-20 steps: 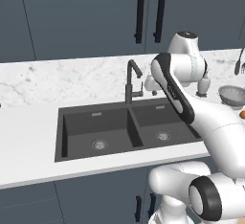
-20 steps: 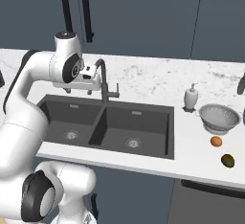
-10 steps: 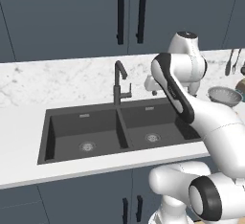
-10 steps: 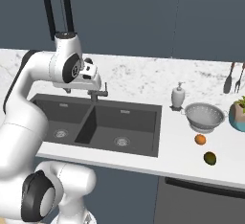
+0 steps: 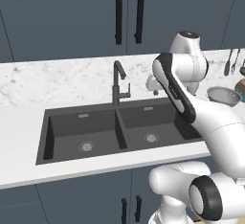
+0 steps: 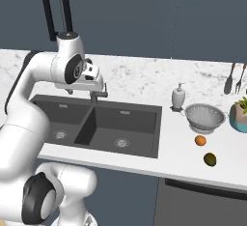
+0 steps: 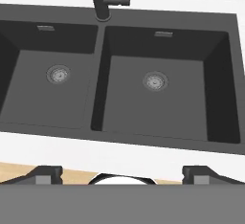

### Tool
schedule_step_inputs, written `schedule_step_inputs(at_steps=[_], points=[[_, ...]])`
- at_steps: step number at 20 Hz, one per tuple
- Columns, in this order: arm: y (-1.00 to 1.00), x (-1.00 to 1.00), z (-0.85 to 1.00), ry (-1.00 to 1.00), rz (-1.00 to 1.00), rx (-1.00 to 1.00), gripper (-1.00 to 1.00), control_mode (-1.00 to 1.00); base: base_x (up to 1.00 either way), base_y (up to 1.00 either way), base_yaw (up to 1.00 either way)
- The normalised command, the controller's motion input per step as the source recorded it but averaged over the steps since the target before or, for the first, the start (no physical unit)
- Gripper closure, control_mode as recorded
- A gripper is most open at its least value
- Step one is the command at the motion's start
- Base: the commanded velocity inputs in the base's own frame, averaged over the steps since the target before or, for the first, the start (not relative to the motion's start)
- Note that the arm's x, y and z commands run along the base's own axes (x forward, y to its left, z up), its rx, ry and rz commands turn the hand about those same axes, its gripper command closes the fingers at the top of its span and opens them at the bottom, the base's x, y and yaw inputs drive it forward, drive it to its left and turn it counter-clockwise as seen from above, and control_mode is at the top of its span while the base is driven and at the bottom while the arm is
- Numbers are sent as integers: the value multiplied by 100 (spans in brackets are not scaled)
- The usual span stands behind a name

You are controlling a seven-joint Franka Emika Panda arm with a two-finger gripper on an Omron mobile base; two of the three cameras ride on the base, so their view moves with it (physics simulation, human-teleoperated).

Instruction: Put the colander in the sink, put the mango, tangerine in the colander, and turn on the sink faucet and pour water over the colander.

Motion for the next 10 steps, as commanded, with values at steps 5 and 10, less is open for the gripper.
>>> schedule_step_inputs(at_steps=[5, 10], points=[[-50, 9, 0, 0, -4, -1, -100, -100, 0, 0, 0], [-87, 16, -3, 0, -7, -5, -100, -100, 0, 0, 0]])
